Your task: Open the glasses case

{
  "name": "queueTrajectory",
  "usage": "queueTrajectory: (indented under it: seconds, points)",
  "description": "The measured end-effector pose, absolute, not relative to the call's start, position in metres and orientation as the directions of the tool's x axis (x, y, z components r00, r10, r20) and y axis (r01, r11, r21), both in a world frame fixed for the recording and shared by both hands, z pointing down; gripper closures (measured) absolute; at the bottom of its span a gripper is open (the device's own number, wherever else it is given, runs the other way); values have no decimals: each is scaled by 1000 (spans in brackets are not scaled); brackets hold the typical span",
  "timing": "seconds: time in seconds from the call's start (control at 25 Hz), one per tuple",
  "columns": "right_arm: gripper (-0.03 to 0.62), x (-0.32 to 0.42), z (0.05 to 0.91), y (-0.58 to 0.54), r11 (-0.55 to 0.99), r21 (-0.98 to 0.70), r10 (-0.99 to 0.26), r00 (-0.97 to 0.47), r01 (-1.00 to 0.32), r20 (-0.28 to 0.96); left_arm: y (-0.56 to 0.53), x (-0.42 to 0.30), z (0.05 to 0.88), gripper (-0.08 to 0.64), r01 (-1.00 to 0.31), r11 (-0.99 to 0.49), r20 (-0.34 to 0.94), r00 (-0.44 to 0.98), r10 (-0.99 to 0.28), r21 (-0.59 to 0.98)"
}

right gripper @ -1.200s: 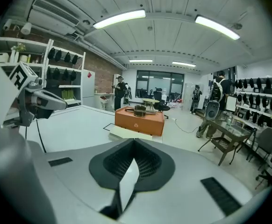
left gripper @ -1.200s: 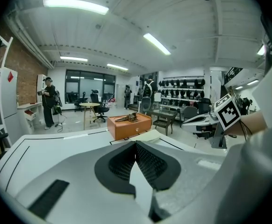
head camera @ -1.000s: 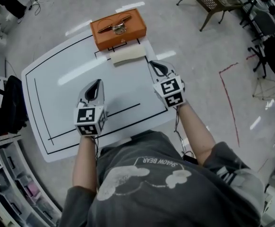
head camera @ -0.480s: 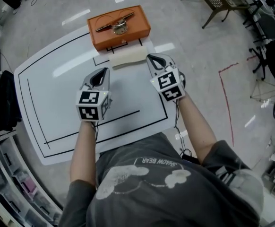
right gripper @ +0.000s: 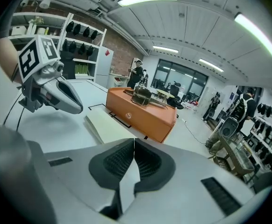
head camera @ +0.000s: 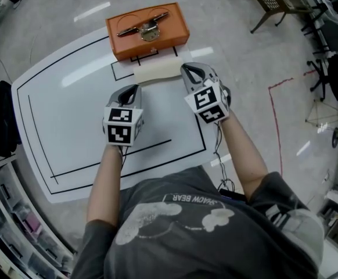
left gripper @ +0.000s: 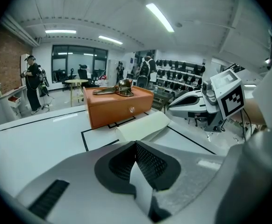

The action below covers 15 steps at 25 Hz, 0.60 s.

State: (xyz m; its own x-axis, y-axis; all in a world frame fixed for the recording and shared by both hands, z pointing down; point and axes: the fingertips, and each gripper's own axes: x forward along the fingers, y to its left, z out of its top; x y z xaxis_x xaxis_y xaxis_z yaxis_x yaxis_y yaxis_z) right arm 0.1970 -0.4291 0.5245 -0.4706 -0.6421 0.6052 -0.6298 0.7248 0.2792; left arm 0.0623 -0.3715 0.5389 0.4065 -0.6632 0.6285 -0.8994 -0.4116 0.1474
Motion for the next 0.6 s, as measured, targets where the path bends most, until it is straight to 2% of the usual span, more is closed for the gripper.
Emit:
queueTrajectory:
  seconds: [0.24,0.6]
  points:
    - [576,192,529,-429,754,272,-616,-498,-598,611,-376,67,550,558,-899,-411,643,406,-650,151]
    - [369,180,537,-416,847,330,-523,-548,-416,653,-376,69,561,558,-906,-399,664,387,-639,144]
